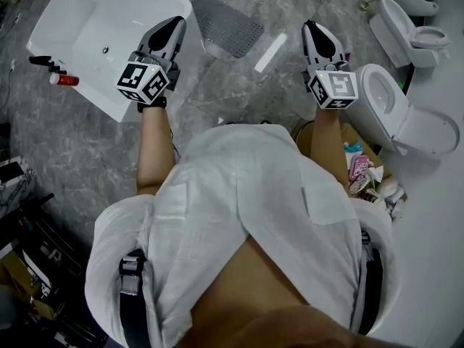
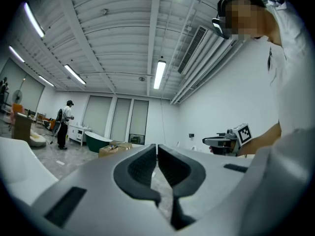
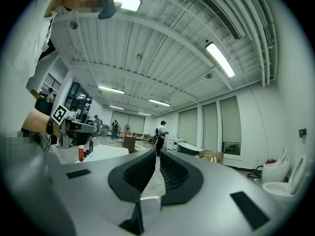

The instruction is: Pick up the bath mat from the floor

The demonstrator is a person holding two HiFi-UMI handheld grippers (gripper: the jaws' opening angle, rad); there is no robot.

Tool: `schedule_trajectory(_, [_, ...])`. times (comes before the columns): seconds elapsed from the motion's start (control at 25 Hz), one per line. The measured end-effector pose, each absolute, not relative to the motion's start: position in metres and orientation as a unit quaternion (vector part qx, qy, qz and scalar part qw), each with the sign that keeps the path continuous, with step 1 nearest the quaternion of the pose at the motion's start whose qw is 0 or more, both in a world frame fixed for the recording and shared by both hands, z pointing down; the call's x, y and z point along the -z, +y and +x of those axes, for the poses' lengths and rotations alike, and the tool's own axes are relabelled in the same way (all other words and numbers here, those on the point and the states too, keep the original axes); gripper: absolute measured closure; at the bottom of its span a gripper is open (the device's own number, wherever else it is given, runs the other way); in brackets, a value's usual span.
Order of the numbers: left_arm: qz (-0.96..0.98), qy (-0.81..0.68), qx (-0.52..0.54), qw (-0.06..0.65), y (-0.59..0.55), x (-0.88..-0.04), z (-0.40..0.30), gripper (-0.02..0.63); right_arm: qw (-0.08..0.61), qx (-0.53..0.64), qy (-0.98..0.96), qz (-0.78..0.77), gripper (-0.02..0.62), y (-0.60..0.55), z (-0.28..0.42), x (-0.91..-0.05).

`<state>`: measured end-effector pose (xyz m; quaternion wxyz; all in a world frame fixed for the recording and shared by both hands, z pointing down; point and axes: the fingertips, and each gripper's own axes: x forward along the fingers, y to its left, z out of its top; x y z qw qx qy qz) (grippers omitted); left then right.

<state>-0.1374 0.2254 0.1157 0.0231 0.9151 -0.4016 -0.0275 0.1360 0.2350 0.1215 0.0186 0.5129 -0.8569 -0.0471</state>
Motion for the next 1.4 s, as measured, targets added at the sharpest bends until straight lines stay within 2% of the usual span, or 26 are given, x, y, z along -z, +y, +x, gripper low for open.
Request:
schedule_trajectory(0.48, [0.915, -0.402, 0.026, 0.023, 0.213, -0.121, -0.145, 0.588, 0.036, 0.040, -0.863, 0.503, 0.557, 0.218, 0.124, -0.133])
schedule_trajectory(0.64, [0.918, -0.396, 0.025, 0.024, 0.210, -0.124, -0.137, 0.589, 0.039, 0.039, -0.861, 0.505, 0.512, 0.214, 0.131, -0.133])
schedule_trajectory(0.8, [0.920, -0.390, 0.022, 0.029, 0.199, -0.133, -0.136, 0.589, 0.048, 0.038, -0.862, 0.503, 0.508, 0.202, 0.126, -0.142])
schedule_trajectory(1.4, [0.911, -0.407, 0.009, 0.065, 0.063, -0.161, -0.113, 0.589, 0.061, 0.005, -0.880, 0.471, 0.459, 0.048, 0.139, -0.182])
